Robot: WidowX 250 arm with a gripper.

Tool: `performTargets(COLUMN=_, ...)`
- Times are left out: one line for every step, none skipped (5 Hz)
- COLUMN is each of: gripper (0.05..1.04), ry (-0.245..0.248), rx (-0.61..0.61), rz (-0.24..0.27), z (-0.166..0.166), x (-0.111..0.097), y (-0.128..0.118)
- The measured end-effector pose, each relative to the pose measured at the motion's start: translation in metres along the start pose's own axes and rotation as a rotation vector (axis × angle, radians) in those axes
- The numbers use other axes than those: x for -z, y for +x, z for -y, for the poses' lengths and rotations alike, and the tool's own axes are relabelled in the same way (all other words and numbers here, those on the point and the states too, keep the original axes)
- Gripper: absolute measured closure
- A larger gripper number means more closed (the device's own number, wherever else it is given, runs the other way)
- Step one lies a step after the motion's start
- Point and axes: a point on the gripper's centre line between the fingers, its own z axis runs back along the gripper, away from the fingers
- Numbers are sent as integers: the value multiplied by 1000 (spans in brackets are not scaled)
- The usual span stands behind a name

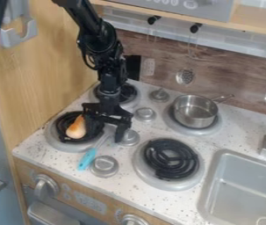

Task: Move the knife to on the right side of the burner

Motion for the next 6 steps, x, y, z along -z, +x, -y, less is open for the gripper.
performTargets(gripper=344, ry=30, rx=28, rz=-13, z=2, x=2, y=1)
performTargets(gripper=416, ry=66, rx=49, rz=-36, z=0, x=3, y=-1)
performTargets(gripper=682, ry=118, rx=54, rz=-57, z=-2, x=7, y=-8)
performTargets(gripper=889, ry=130, rx=59, rz=-69, z=-4, x=7, y=-11)
performTargets(gripper=972, ry=131, rx=59, rz=-77, z=-4, x=7, y=-13)
performTargets(gripper=983, ry=131, rx=58, rz=-80, z=-4, x=7, y=-13)
